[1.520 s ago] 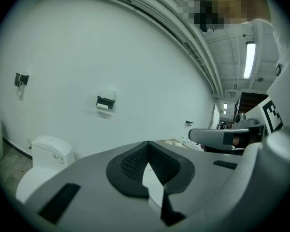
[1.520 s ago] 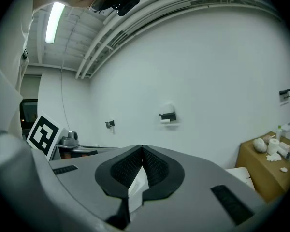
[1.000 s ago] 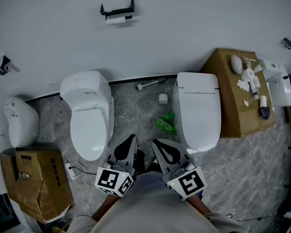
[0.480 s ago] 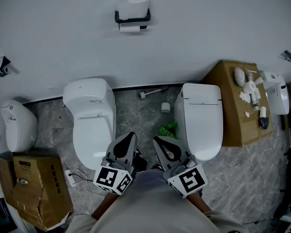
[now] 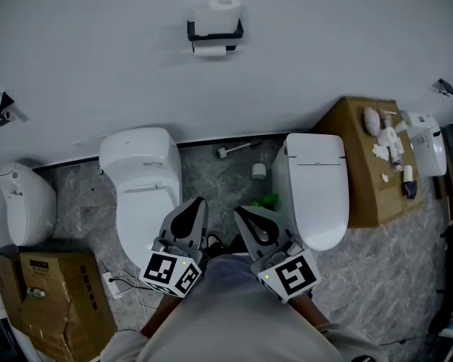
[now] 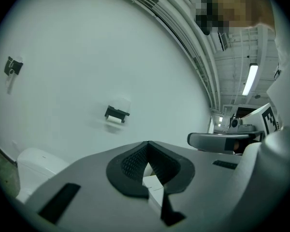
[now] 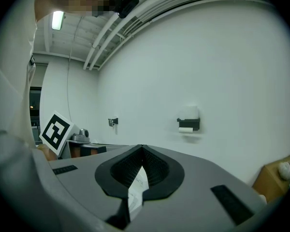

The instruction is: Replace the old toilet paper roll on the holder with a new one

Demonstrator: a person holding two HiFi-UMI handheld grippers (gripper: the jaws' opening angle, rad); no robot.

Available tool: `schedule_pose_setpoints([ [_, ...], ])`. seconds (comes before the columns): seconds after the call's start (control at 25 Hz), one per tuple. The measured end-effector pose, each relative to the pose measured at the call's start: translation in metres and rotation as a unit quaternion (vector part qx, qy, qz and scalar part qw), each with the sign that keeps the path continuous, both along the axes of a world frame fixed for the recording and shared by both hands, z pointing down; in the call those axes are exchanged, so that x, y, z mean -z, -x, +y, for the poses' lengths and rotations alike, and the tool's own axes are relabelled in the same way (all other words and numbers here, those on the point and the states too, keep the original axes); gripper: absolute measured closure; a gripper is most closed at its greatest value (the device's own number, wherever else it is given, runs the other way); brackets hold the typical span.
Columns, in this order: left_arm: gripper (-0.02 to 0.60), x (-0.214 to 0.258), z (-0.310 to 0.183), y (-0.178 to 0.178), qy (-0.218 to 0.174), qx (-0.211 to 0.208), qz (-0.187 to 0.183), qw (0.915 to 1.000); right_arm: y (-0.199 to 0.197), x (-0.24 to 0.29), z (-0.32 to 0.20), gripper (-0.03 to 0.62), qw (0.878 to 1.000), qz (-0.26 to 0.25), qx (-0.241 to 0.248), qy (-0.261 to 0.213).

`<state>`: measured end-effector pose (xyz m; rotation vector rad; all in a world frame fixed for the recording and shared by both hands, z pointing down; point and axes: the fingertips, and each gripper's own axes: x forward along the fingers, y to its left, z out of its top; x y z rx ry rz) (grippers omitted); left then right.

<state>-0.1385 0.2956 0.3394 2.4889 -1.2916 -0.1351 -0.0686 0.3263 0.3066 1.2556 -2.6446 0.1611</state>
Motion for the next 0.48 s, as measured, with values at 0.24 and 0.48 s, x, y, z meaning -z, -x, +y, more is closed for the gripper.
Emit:
schedule_pose_setpoints([
  [0.24,0.577,0.005,-0.010,0.004,-0.007,-0.007,0.005,0.9999,0.003,0.006,-0.016,0.577,1.000,0.001,-0.023,-0.010],
  [0.48,0.577,0.003,-0.024,0.008,-0.001,-0.005,0.010,0.9999,0.006,0.004,-0.035,0.577,1.000,0.006,-0.022,-0.008],
])
